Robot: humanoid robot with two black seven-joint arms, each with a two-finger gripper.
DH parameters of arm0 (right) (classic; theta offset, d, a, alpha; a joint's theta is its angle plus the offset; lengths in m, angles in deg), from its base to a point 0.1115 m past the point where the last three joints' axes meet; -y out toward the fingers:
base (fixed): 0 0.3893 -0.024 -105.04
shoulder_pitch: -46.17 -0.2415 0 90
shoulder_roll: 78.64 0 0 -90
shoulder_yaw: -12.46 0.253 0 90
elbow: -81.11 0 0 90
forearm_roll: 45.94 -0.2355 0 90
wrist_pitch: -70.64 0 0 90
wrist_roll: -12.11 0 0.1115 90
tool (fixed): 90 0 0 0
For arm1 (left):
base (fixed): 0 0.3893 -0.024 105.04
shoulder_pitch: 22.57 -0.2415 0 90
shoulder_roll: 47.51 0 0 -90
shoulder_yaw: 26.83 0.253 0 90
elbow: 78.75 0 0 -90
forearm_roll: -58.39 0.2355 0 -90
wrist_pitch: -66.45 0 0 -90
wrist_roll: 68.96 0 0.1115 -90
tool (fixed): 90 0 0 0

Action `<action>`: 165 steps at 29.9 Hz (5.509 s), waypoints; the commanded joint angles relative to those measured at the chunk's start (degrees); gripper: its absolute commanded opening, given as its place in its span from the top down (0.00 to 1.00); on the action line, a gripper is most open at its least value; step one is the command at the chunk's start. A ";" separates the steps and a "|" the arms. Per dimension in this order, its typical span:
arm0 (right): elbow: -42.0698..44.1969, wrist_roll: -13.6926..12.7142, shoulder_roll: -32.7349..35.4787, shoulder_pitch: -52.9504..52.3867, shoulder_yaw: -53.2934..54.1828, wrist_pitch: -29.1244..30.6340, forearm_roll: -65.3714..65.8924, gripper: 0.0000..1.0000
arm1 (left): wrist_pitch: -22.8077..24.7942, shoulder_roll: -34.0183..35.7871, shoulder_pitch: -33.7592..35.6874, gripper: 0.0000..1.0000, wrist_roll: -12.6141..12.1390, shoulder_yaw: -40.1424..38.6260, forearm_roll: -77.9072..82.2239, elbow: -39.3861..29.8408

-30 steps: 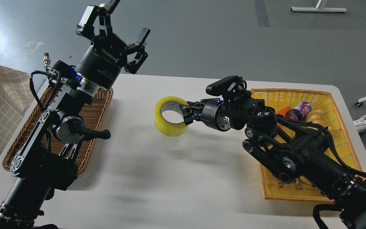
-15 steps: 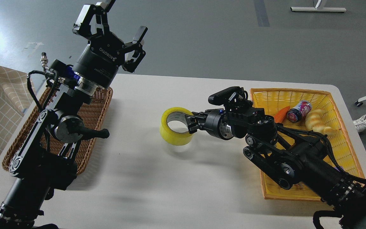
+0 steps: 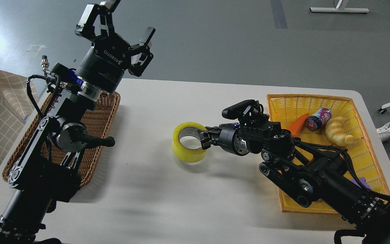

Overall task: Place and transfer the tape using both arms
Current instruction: 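Lower the tape roll onto the table center and release it, then raise the right gripper back above the yellow basket, then reach the left gripper toward the tape roll on the table, then close the left gripper on the tape roll's rim and lift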

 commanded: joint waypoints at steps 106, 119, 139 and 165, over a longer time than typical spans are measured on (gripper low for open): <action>-31.39 -0.68 0.00 13.67 49.60 -7.35 -77.63 0.00 | -6.91 0.09 -9.49 0.02 -12.04 23.95 84.40 3.08; -31.83 -0.68 0.35 14.11 51.00 -7.43 -77.63 0.00 | -8.31 0.61 -7.56 0.02 -12.22 25.71 84.40 8.18; -31.57 -0.68 0.44 14.38 51.18 -7.43 -77.63 0.00 | -8.40 7.56 -0.97 0.03 -11.95 33.01 84.40 10.20; -31.31 -0.68 2.46 14.55 52.15 -7.17 -77.63 0.00 | -7.79 7.38 2.81 0.30 -9.24 39.25 84.40 15.48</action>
